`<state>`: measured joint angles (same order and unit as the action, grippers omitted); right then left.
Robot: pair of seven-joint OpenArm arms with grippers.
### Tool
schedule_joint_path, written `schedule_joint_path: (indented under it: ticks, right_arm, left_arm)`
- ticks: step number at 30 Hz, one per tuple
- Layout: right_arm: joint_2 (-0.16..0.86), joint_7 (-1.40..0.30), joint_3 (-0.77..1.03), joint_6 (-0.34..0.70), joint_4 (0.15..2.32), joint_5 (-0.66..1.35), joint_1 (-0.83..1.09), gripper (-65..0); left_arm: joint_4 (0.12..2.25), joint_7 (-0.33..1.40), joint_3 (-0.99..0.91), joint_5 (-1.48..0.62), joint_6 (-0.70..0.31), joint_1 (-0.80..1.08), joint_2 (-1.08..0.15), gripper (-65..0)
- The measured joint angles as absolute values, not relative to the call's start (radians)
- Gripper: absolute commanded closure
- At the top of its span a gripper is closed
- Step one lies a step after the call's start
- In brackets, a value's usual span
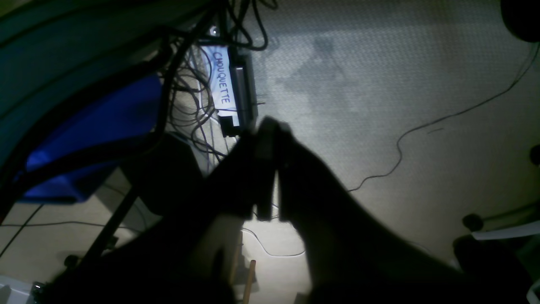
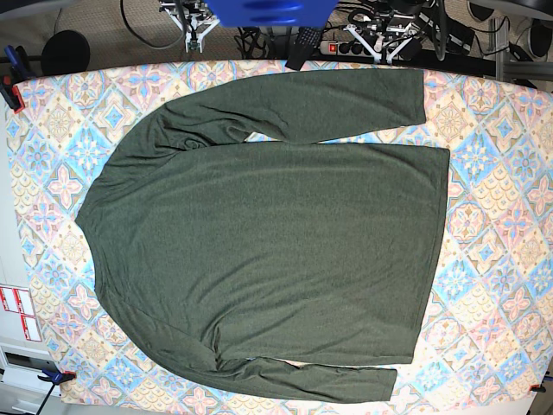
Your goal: Fold the T-shirt properly
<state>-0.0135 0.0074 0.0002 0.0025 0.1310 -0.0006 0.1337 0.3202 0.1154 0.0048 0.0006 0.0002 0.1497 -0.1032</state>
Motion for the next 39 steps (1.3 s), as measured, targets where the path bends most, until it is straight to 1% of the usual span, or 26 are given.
schedule_joint_path:
  ticks: [26,35,39]
  right_arm:
    - [-0.014,0.013,0.000,0.002,0.134,-0.001,0.142,0.0]
    - [-0.011,0.007,0.000,0.002,0.366,-0.001,0.356,0.0]
    - [-0.011,0.007,0.000,0.002,0.464,-0.001,0.426,0.0]
  left_arm:
    - [0.321,0.115,0.005,0.001,-0.001,0.162,-0.110,0.0]
    - [0.330,0.117,0.005,0.001,0.000,0.233,-0.196,0.0]
    - [0.461,0.110,0.006,0.002,-0.003,0.315,-0.224,0.0]
